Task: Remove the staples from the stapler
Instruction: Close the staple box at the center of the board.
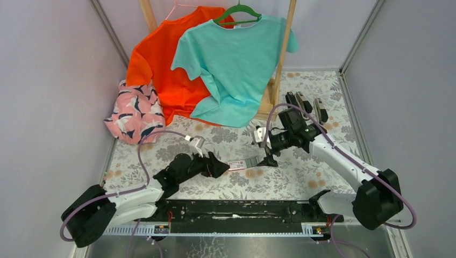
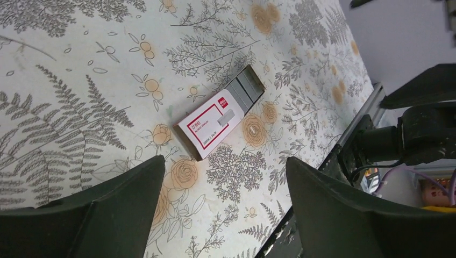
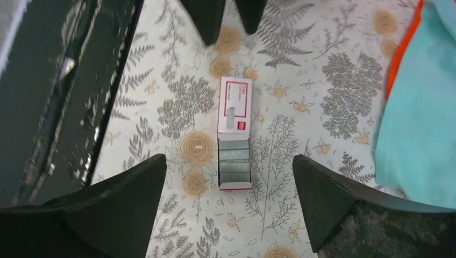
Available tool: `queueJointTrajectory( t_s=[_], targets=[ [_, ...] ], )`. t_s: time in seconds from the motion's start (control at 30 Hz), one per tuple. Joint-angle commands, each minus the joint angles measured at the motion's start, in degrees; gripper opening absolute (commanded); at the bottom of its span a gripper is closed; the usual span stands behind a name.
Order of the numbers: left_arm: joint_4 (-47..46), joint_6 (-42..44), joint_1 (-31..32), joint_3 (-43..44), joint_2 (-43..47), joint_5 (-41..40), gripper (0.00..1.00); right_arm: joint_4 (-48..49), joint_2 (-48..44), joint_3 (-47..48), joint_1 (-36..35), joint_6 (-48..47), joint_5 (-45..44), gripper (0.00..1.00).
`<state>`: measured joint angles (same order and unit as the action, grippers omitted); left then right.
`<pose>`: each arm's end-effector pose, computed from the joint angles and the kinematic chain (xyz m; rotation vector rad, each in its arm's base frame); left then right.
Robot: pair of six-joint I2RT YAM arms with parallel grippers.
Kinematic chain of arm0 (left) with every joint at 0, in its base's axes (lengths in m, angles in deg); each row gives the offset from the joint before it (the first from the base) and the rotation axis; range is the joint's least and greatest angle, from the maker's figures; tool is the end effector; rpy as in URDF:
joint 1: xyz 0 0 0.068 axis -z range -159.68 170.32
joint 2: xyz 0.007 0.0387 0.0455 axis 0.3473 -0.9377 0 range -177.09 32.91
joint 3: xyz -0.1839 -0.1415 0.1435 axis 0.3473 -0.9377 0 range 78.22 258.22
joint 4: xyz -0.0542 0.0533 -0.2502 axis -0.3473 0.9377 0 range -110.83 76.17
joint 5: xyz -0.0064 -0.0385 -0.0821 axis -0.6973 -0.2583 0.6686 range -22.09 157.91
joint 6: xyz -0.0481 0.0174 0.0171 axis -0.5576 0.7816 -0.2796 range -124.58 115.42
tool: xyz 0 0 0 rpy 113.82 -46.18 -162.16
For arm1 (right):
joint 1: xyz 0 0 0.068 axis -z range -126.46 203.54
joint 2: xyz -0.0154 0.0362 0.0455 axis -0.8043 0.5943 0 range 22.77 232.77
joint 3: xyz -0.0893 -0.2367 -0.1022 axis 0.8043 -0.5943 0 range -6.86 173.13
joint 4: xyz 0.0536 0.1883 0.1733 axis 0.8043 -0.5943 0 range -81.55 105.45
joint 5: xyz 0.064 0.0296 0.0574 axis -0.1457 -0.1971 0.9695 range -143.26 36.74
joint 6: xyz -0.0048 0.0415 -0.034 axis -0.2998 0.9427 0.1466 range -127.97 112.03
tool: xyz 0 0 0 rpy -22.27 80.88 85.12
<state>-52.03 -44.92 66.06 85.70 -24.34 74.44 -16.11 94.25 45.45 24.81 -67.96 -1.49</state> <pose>0.1262 -0.1354 0.1525 0.1810 2.0497 -1.0946 0.2041 0.1437 0.2658 -1.7625 1.2719 0.7950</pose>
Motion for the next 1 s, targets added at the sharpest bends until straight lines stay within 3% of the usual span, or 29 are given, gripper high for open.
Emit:
queueJointTrajectory(
  t_s=[0.0, 0.1, 0.27, 0.43, 0.6, 0.77, 0.97],
  targets=[
    [-5.6, -1.3, -0.4, -2.6, 4.0, -3.7, 0.85, -0.4, 1.0, -3.7, -1.3, -18.6, 0.2, 0.92],
    [1.3, -1.4, -0.4, -0.1, 2.9, -4.6, 0.74, -1.1, 3.6, -3.6, -2.6, -20.7, -6.9, 0.77],
    [-0.1, -2.7, -0.4, 1.5, -3.9, -2.2, 0.55, 1.1, 6.6, -4.5, -2.7, -20.9, -15.9, 0.63],
    [0.2, -2.9, -0.2, 4.5, -11.4, -0.8, 0.49, 1.6, 9.8, -4.1, -3.0, -18.0, -21.0, 0.49],
    [0.2, -3.2, -0.2, 6.2, -16.4, 0.2, 0.45, 4.0, 11.5, -5.1, -3.7, -15.9, -24.6, 0.43],
    [0.2, -3.5, -0.3, 7.2, -18.7, 0.6, 0.39, 1.1, 15.9, -2.8, -4.8, -15.2, -26.1, 0.25],
    [1.2, -3.9, -0.3, 8.0, -20.0, -0.1, 0.33, 0.8, 17.3, -2.3, -5.5, -14.3, -26.5, 0.18]
  ],
)
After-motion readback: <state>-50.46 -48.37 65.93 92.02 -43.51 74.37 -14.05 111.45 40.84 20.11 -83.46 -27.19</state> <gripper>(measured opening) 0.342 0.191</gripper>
